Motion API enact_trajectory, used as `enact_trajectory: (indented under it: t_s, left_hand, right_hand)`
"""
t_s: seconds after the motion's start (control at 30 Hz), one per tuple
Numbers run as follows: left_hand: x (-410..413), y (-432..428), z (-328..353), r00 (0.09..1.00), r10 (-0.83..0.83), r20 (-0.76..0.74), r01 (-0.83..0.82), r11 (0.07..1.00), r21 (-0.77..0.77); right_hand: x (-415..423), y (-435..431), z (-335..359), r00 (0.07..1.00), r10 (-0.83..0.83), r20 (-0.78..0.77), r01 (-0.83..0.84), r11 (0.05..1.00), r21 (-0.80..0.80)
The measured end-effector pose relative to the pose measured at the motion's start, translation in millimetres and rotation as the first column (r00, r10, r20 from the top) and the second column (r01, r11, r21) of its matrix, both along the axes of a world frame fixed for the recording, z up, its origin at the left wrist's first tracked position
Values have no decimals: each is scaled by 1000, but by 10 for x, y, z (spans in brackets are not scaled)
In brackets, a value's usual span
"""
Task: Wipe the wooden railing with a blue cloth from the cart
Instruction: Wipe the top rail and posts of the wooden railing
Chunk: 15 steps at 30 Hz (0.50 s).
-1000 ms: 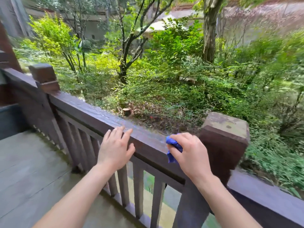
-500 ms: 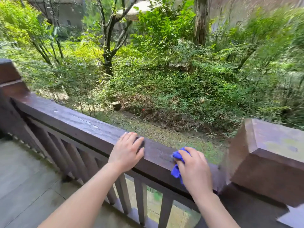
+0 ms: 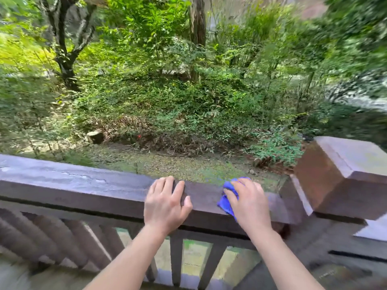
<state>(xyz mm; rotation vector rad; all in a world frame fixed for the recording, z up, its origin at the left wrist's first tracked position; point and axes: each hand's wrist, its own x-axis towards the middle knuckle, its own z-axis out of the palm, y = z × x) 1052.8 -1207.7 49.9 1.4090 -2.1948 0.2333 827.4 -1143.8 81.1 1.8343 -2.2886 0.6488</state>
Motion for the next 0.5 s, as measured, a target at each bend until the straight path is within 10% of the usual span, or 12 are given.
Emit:
enact_trajectory:
  t_s: [0.13,0.33,0.5]
  left_hand:
    - [11,-38,-40,1000,-24,-17,23,999,-27]
    - [12,-28,-46,999,-20,-29,18,998,-62]
    - [22,-33,-59,1000,-20,-20,19,998,-55]
  right_hand:
    - [62,349,-90,986,159,-41,-160,987,-11]
    - [-78,76,35,994,-97,58,98,995,-14]
    - [267,231,-150,965,260,-13,-260,960,-98]
